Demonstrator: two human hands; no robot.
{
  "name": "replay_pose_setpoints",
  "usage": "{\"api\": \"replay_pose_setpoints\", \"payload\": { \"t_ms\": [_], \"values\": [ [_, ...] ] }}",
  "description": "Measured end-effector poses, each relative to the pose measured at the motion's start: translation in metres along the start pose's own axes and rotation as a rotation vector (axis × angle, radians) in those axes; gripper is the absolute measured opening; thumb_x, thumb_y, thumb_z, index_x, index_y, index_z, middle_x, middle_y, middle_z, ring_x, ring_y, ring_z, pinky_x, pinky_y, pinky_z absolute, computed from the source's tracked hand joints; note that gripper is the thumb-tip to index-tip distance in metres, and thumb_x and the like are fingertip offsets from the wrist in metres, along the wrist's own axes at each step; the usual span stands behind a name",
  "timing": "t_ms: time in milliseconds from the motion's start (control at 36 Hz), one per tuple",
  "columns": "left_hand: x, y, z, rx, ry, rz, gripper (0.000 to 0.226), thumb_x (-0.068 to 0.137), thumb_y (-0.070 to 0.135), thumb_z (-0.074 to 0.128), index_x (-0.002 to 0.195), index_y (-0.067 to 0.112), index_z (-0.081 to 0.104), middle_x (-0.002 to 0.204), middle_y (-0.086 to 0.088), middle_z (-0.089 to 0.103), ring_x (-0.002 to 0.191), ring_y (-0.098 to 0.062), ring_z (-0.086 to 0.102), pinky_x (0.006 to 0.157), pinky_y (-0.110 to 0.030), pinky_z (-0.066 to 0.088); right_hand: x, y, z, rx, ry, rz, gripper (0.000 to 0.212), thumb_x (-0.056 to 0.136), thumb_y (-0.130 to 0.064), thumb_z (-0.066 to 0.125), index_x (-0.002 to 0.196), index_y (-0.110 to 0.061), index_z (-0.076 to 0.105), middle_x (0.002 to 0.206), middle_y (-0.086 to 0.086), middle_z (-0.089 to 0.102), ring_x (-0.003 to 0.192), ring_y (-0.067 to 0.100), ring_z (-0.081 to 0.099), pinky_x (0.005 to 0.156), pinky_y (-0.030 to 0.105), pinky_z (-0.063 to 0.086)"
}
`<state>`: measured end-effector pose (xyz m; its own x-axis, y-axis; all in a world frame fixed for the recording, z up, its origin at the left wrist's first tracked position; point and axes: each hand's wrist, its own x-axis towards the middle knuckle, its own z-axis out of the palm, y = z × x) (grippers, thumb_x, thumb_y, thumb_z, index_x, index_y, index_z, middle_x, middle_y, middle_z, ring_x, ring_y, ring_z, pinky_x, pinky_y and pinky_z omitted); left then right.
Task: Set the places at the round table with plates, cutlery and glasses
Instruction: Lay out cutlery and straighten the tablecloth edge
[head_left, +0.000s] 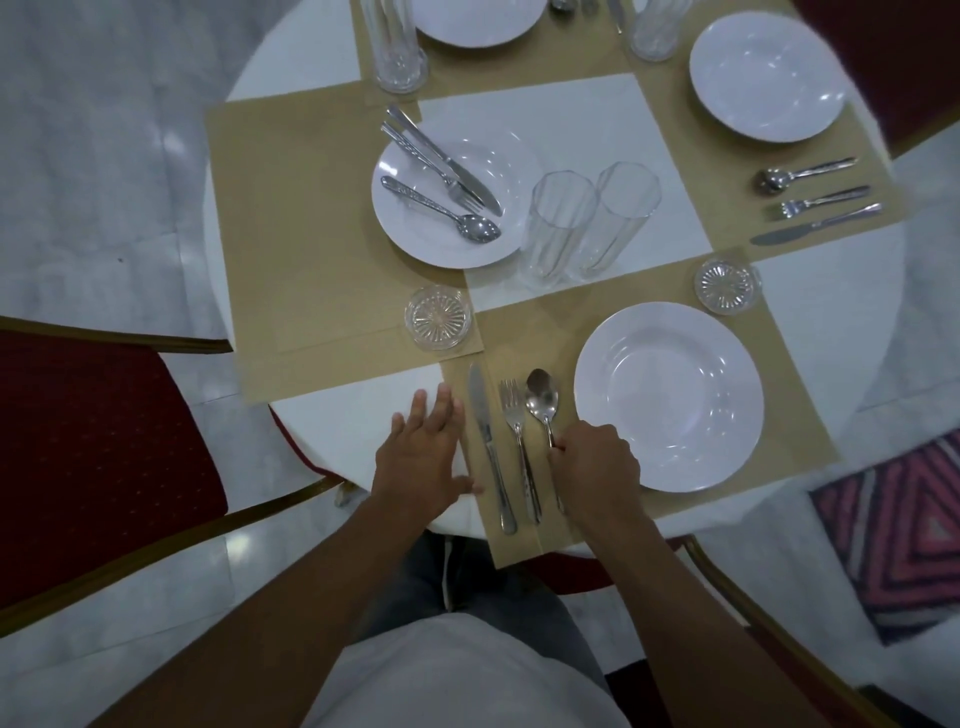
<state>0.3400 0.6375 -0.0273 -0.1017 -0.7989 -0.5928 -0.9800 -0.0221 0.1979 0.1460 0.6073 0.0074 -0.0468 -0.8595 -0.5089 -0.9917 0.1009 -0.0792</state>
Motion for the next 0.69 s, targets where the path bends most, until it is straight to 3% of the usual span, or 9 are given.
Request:
{"api": "replay_pose_setpoints", "payload": {
  "t_ms": [83, 139, 194, 278, 361, 417, 500, 556, 694],
  "values": [
    [0.008, 0.001, -0.017, -0.005, -0.036, -0.016, 0.095, 0.083, 0.053, 0.069, 0.155, 0.019, 0.017, 0.164, -0.005, 0.008, 0.149, -0.030, 0.016, 0.109, -0.045, 0.040, 0.001, 0.008, -0.007, 0.115, 0.050, -0.033, 0.029, 0.102, -0.026, 0.054, 0.082, -0.013, 0.070, 0.074, 0.001, 0.063, 0.067, 0.017, 0.060, 0.060, 0.026, 0.044],
    [0.016, 0.001, -0.036, -0.042, -0.020, -0.058, 0.072, 0.084, 0.047, 0.069, 0.144, 0.020, 0.040, 0.144, -0.009, 0.044, 0.129, -0.030, 0.048, 0.095, -0.041, 0.050, 0.005, 0.016, -0.013, 0.196, 0.083, -0.049, 0.035, 0.099, -0.026, 0.055, 0.069, -0.012, 0.066, 0.066, 0.004, 0.063, 0.060, 0.015, 0.054, 0.056, 0.029, 0.042],
    [0.024, 0.004, -0.055, -0.123, 0.047, -0.053, 0.040, 0.088, 0.040, 0.064, 0.125, 0.027, 0.060, 0.121, -0.005, 0.060, 0.112, -0.027, 0.059, 0.088, -0.035, 0.050, 0.011, 0.024, -0.021, 0.283, 0.105, -0.057, 0.033, 0.095, -0.026, 0.057, 0.069, -0.011, 0.068, 0.065, 0.004, 0.067, 0.062, 0.018, 0.059, 0.061, 0.029, 0.046],
    [0.037, 0.013, -0.076, -0.222, 0.134, -0.010, 0.028, 0.091, 0.032, 0.057, 0.119, 0.033, 0.066, 0.113, 0.001, 0.067, 0.108, -0.023, 0.061, 0.088, -0.033, 0.050, 0.020, 0.034, -0.030, 0.431, 0.179, -0.050, 0.019, 0.096, -0.027, 0.063, 0.095, -0.015, 0.077, 0.086, 0.000, 0.076, 0.079, 0.015, 0.067, 0.070, 0.014, 0.037],
    [0.052, 0.028, -0.089, -0.281, 0.165, 0.043, 0.032, 0.094, 0.029, 0.058, 0.125, 0.032, 0.063, 0.114, 0.003, 0.068, 0.105, -0.018, 0.063, 0.093, -0.036, 0.051, 0.031, 0.043, -0.034, 0.540, 0.226, -0.019, 0.028, 0.096, -0.031, 0.067, 0.123, -0.022, 0.069, 0.096, -0.003, 0.075, 0.090, 0.010, 0.056, 0.082, 0.026, 0.035],
    [0.063, 0.039, -0.092, -0.296, 0.172, 0.096, 0.033, 0.095, 0.023, 0.057, 0.127, 0.029, 0.064, 0.117, 0.001, 0.069, 0.107, -0.017, 0.064, 0.095, -0.039, 0.051, 0.039, 0.048, -0.037, 0.572, 0.251, -0.013, 0.032, 0.095, -0.032, 0.067, 0.127, -0.026, 0.065, 0.092, -0.007, 0.073, 0.087, 0.006, 0.050, 0.080, 0.028, 0.036],
    [0.079, 0.057, -0.095, -0.273, 0.168, 0.168, 0.037, 0.097, 0.016, 0.050, 0.128, 0.029, 0.064, 0.126, -0.002, 0.066, 0.118, -0.021, 0.060, 0.099, -0.041, 0.048, 0.051, 0.051, -0.041, 0.623, 0.282, -0.022, 0.034, 0.095, -0.033, 0.067, 0.129, -0.029, 0.062, 0.090, -0.011, 0.071, 0.087, 0.010, 0.059, 0.078, 0.029, 0.039],
    [0.089, 0.068, -0.097, -0.219, 0.152, 0.217, 0.039, 0.095, 0.012, 0.048, 0.125, 0.029, 0.067, 0.121, -0.005, 0.068, 0.114, -0.024, 0.061, 0.095, -0.042, 0.050, 0.059, 0.052, -0.044, 0.649, 0.288, -0.024, 0.034, 0.096, -0.034, 0.066, 0.129, -0.031, 0.061, 0.091, -0.011, 0.070, 0.092, 0.012, 0.063, 0.079, 0.028, 0.039],
    [0.113, 0.090, -0.097, -0.152, 0.103, 0.246, 0.024, 0.093, 0.017, 0.048, 0.105, 0.019, 0.069, 0.104, -0.005, 0.069, 0.099, -0.026, 0.064, 0.087, -0.040, 0.052, 0.080, 0.052, -0.053, 0.729, 0.294, -0.023, 0.034, 0.096, -0.029, 0.065, 0.130, -0.026, 0.060, 0.088, -0.014, 0.067, 0.101, 0.015, 0.063, 0.074, 0.002, 0.029]
  ]
}}
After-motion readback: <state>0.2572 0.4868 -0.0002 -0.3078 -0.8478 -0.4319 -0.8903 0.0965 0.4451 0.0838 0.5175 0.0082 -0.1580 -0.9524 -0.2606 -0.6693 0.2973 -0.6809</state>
